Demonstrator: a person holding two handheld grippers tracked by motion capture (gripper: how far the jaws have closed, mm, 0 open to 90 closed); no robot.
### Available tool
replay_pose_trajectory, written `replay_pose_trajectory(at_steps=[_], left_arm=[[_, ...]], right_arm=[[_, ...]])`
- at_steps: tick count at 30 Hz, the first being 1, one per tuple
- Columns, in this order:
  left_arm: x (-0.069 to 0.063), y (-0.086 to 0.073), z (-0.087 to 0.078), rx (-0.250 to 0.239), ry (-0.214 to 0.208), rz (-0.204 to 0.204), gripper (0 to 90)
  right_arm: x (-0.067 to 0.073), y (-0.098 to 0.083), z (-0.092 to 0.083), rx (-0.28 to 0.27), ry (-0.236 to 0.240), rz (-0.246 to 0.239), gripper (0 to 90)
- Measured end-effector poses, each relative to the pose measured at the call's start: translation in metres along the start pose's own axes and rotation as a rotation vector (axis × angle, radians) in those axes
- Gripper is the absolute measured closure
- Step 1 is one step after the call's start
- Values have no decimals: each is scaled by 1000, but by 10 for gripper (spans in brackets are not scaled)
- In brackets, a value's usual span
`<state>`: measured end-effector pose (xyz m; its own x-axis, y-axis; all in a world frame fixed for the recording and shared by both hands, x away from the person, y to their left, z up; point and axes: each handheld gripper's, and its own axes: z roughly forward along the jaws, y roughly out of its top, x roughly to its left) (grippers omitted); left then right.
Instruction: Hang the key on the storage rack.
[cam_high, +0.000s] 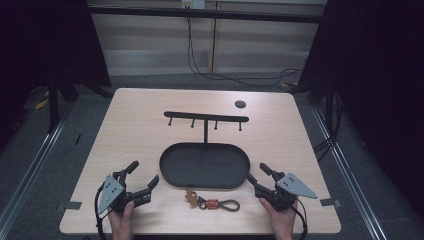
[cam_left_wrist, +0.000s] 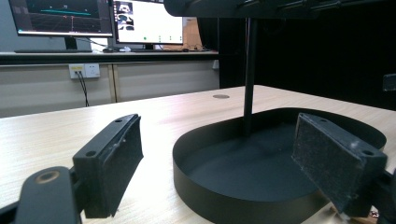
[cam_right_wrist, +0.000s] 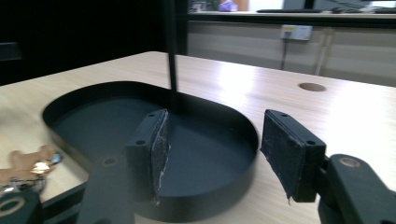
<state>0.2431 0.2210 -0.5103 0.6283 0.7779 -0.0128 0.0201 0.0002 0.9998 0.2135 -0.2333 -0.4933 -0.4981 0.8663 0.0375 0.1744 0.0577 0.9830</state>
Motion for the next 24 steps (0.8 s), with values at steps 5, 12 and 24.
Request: replay_pose_trajectory(at_steps=[5, 12, 24], left_arm=[[0, 0, 0, 2, 1, 3, 157], [0, 0, 0, 0, 1, 2, 157], [0, 0, 0, 3, -3, 6, 156]], right_arm=[[5, 4, 6, 24, -4, -47, 396], [12, 21, 16, 102, 87, 19, 415], [23, 39, 42, 298, 212, 45, 297]])
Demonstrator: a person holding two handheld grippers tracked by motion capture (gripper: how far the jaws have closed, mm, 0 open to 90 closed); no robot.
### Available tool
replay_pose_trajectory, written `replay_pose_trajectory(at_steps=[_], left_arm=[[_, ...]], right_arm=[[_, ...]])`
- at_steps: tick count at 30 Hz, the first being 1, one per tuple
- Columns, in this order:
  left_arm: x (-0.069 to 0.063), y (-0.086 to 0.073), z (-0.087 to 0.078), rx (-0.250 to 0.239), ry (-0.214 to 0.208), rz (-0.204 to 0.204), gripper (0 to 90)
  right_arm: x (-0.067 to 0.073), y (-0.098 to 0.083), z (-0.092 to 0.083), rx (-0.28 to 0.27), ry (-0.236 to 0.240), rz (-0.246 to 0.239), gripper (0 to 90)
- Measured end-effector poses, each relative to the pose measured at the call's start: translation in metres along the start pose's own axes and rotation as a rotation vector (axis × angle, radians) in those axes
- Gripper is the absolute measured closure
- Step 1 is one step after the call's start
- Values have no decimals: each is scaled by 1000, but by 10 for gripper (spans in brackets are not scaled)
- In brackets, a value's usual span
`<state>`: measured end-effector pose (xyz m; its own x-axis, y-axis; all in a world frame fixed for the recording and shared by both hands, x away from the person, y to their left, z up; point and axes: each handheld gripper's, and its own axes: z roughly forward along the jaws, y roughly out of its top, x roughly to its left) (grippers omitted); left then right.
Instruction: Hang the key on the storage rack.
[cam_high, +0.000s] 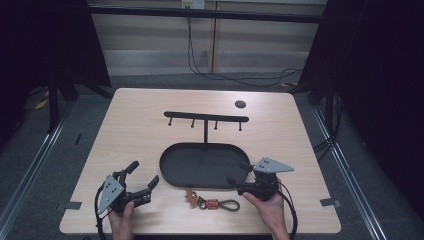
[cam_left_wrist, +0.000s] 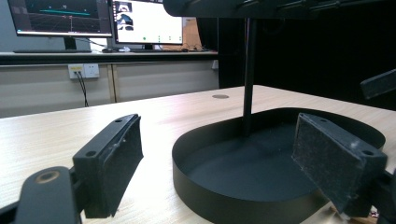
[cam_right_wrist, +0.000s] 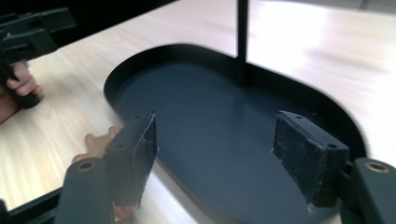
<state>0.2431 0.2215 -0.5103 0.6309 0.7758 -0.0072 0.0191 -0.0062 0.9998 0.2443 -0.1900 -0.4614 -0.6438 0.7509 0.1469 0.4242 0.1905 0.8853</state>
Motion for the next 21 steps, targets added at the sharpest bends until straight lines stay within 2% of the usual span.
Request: replay_pose_trajectory(at_steps=[4, 7, 9, 13, 15, 16, 20, 21], left_arm=[[0, 0, 0, 1, 0, 3, 156], [0, 0, 0, 0, 0, 0, 156], [0, 0, 0, -4, 1, -5, 156], [0, 0, 0, -3, 3, -5, 156], [0, 0, 0, 0, 2, -1, 156], [0, 0, 0, 0, -2, 0, 156], [0, 0, 0, 0, -1, -1, 156], [0, 0, 0, -1, 0, -2, 157]], right_arm=[[1, 5, 8, 82, 19, -25, 301], [3, 10, 12, 92, 34, -12, 339], [4, 17, 17, 128, 52, -17, 397], [3, 24, 19, 163, 76, -16, 419], [7, 32, 21, 223, 110, -46, 459], [7, 32, 21, 223, 110, -46, 459], [13, 36, 22, 307, 124, -95, 502], [13, 36, 22, 321, 129, -90, 504]])
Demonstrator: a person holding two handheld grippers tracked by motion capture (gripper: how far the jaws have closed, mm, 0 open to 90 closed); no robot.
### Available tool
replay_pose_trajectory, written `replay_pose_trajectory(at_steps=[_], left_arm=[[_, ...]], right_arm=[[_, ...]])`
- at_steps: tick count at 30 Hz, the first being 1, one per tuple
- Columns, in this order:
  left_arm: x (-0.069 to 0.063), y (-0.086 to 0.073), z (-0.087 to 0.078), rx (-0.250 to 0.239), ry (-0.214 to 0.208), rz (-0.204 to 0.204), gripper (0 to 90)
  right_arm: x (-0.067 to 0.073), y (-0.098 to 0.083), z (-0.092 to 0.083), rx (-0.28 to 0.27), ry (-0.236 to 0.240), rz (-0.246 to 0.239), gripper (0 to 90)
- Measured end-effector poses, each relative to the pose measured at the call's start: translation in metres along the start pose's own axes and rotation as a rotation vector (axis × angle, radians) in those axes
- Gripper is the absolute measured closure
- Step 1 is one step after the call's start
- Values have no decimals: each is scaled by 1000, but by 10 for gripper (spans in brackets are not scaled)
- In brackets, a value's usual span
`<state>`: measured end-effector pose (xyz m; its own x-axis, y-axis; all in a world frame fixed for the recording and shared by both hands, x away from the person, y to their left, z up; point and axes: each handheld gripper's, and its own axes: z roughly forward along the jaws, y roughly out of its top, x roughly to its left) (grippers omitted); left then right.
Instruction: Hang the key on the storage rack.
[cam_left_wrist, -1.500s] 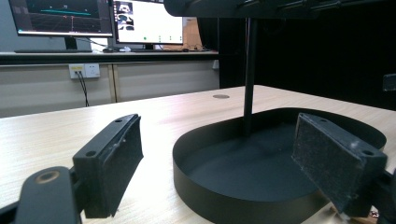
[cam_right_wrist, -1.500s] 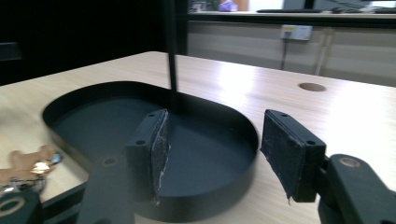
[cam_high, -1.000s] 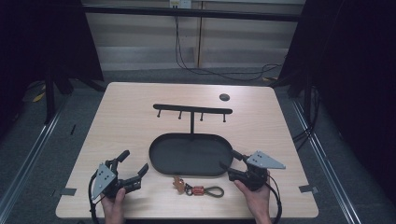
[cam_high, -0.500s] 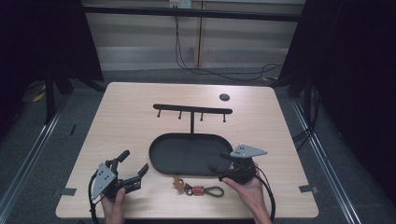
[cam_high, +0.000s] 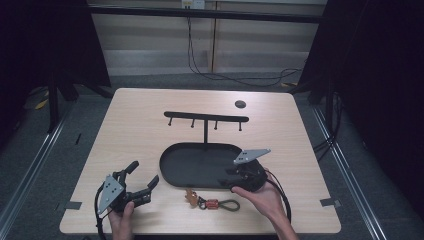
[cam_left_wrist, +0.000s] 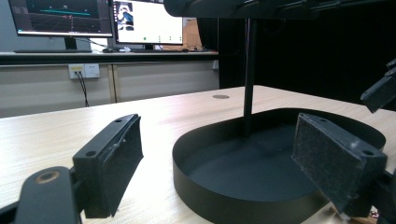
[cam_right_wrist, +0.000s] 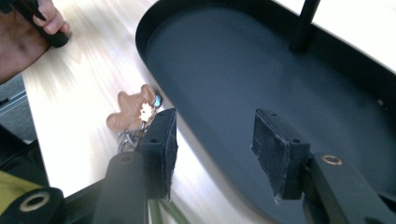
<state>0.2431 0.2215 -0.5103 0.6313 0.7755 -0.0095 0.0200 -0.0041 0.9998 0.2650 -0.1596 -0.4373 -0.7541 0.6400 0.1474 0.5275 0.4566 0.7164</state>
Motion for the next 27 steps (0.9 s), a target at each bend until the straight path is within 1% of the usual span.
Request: replay_pose_trajectory(at_steps=[1, 2, 3, 4, 5, 7, 9, 10, 11, 12, 13, 14, 15, 16, 17, 19, 20, 21, 23, 24, 26, 27], left_arm=[[0, 0, 0, 0, 1, -1, 156], [0, 0, 0, 1, 0, 1, 156], [0, 0, 0, 0, 0, 1, 156], [0, 0, 0, 1, 0, 1, 156], [0, 0, 0, 1, 2, 5, 156], [0, 0, 0, -3, 1, -3, 156], [0, 0, 0, 0, 3, 1, 157], [0, 0, 0, -3, 3, -3, 157], [0, 0, 0, -3, 3, -4, 156], [0, 0, 0, -3, 3, -3, 156], [0, 0, 0, -3, 3, -3, 157], [0, 0, 0, -2, 3, 0, 156], [0, 0, 0, -2, 2, 1, 156], [0, 0, 0, -2, 3, 0, 157], [0, 0, 0, -3, 3, -3, 157], [0, 0, 0, -3, 3, -3, 156], [0, 0, 0, -3, 3, -4, 156], [0, 0, 0, -3, 3, -4, 156], [0, 0, 0, -3, 3, -3, 157], [0, 0, 0, -2, 3, 0, 156], [0, 0, 0, -2, 2, 1, 156], [0, 0, 0, -3, 3, 0, 156]], right_arm=[[0, 0, 0, 11, 7, 4, 518], [-1, -1, -1, 24, 31, 5, 533], [-1, -1, -1, 24, 31, 5, 533], [-2, -2, -1, 34, 52, 15, 543], [-2, -2, -1, 51, 55, 13, 549], [-4, -4, 0, 81, 65, 19, 552], [-5, -6, 0, 121, 99, 39, 562], [-5, -7, 0, 132, 111, 38, 562], [-6, -9, 0, 172, 143, 32, 571], [-6, -9, 0, 172, 143, 32, 571], [-6, -9, 0, 200, 150, 35, 587], [-7, -11, -1, 224, 141, 23, 618], [-8, -12, -1, 238, 147, 24, 629], [-8, -14, -2, 256, 137, 15, 655], [-8, -14, -2, 256, 137, 15, 655], [-7, -17, -1, 287, 127, 4, 704], [-7, -18, -2, 291, 123, 4, 712], [-8, -19, -1, 306, 135, 11, 724], [-8, -20, 0, 316, 130, 6, 764], [-8, -21, 1, 329, 139, 3, 768], [-7, -23, 3, 361, 142, -8, 784], [-6, -23, 4, 383, 151, -10, 784]])
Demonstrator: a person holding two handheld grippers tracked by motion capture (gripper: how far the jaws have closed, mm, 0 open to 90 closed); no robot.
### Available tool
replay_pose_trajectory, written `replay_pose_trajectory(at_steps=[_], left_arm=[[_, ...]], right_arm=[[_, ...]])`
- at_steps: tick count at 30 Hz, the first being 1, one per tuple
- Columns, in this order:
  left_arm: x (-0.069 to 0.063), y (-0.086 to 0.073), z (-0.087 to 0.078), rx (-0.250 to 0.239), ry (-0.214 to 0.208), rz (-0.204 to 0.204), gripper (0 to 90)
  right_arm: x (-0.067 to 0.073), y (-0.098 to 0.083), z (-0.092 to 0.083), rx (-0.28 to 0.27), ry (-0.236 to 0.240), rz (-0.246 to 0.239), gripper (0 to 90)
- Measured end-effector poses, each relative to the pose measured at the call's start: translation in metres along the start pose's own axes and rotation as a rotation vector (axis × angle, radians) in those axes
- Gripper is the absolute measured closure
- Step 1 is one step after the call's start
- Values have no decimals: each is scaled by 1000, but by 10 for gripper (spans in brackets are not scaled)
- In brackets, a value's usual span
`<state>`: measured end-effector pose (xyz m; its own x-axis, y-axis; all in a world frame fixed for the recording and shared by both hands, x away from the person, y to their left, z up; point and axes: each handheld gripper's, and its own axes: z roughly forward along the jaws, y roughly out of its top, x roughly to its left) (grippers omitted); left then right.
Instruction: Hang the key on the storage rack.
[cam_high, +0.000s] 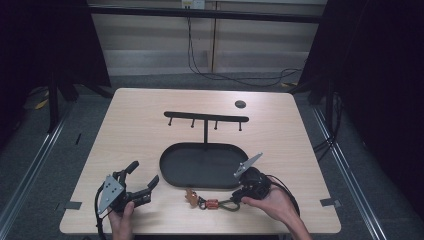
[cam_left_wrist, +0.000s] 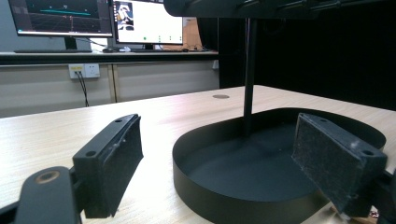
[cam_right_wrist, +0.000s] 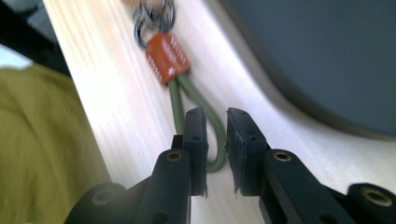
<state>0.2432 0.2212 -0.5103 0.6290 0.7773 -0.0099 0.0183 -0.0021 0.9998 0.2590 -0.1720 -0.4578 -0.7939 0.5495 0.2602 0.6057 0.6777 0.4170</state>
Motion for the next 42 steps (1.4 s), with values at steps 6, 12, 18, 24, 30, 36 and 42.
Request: replay_pose_trajectory(at_steps=[6, 12, 18, 24, 30, 36, 42], left_arm=[[0, 0, 0, 4, -1, 6, 157], [0, 0, 0, 0, 0, -2, 157], [0, 0, 0, -1, 0, -3, 156], [0, 0, 0, -1, 0, -3, 156], [0, 0, 0, 4, -1, 6, 156], [0, 0, 0, -1, 0, -3, 156], [0, 0, 0, -1, 0, -4, 156]], right_arm=[[0, -1, 7, 72, 4, -13, 759], [1, 0, 11, 113, -13, -25, 786], [2, 1, 15, 150, -36, -62, 796], [8, 6, 17, 191, -76, -84, 822], [9, 11, 19, 233, -93, -93, 843], [4, 16, 19, 256, -71, -74, 853], [5, 32, 7, 282, -49, -66, 856]])
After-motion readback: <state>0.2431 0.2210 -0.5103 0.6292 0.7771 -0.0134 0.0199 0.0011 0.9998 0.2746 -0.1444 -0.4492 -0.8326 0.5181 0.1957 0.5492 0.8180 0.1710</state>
